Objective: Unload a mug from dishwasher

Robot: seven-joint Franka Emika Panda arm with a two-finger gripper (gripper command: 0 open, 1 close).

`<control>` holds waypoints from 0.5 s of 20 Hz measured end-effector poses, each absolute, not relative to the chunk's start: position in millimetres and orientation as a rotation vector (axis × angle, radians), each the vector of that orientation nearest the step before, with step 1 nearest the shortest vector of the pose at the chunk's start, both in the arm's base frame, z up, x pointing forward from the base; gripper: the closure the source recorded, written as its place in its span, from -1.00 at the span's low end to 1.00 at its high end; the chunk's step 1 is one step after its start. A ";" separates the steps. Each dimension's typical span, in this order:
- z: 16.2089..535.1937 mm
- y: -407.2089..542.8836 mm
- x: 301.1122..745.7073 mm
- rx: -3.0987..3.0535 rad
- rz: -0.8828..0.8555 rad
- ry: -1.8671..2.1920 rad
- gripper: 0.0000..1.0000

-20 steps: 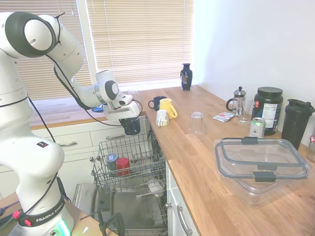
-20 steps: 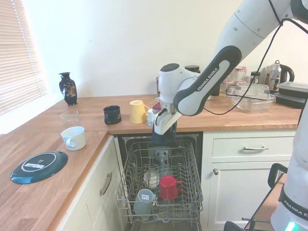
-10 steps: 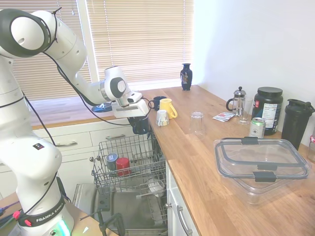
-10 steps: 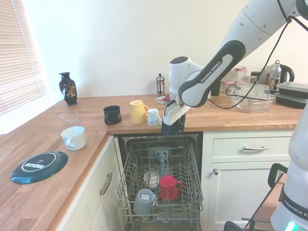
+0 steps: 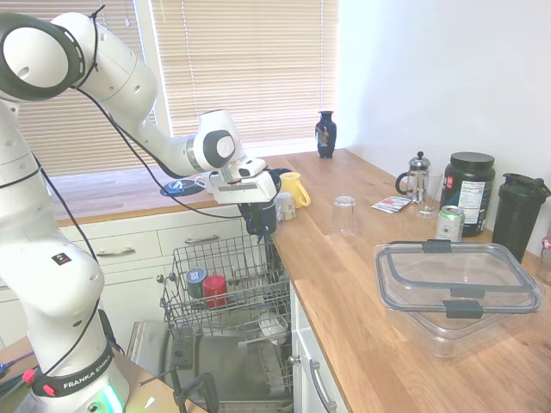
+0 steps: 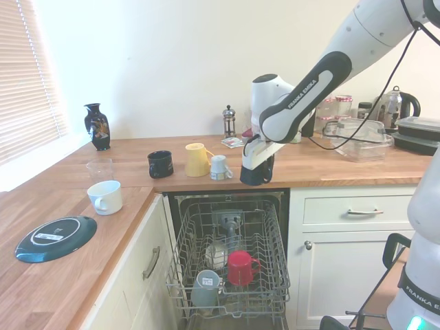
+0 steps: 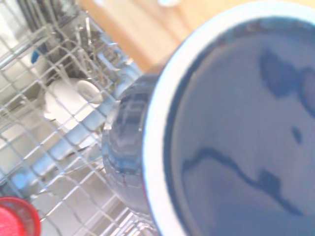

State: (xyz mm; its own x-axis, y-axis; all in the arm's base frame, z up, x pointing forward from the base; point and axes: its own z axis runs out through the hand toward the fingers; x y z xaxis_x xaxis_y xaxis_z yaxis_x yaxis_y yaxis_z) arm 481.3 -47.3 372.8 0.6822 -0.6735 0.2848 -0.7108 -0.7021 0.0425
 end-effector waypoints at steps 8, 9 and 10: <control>376.1 -59.0 512.7 2.730 0.349 -1.167 1.00; 374.2 -58.7 518.0 2.730 0.342 -1.169 1.00; 372.0 -58.7 523.0 2.729 0.333 -1.173 1.00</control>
